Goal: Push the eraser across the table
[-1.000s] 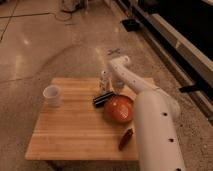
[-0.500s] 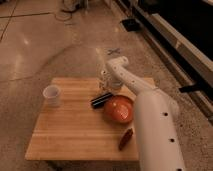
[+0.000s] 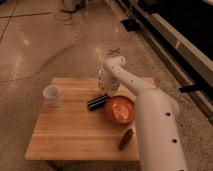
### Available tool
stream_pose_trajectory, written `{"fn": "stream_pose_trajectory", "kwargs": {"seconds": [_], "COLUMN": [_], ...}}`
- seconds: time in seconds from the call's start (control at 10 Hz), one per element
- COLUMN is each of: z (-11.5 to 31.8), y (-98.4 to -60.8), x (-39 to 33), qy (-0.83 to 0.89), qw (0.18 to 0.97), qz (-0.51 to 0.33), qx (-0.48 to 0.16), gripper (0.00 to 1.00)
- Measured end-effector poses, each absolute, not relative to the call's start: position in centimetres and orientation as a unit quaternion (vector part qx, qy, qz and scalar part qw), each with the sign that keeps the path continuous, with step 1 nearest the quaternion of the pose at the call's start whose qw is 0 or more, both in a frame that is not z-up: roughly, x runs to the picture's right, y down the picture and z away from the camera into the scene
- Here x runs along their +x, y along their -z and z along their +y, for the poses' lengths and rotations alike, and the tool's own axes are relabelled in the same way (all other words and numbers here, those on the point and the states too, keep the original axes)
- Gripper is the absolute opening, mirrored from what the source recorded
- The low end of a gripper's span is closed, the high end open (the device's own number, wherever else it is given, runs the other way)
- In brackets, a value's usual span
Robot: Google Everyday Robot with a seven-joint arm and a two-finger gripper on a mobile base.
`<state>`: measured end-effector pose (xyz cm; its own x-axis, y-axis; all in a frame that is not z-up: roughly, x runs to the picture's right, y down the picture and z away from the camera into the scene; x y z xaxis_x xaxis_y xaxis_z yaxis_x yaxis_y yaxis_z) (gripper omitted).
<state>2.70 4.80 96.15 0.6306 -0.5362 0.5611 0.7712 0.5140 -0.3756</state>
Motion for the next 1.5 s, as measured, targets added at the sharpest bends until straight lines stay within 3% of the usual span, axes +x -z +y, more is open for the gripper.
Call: {"fn": "stream_pose_trajectory", "kwargs": {"seconds": [1.5], "z": [8.1], "y": [-92.5], "x": [-7.1], "qy": [0.429], "qw": [0.799], "qz": [-0.290], "qx": [-0.306], "gripper": [0.00]}}
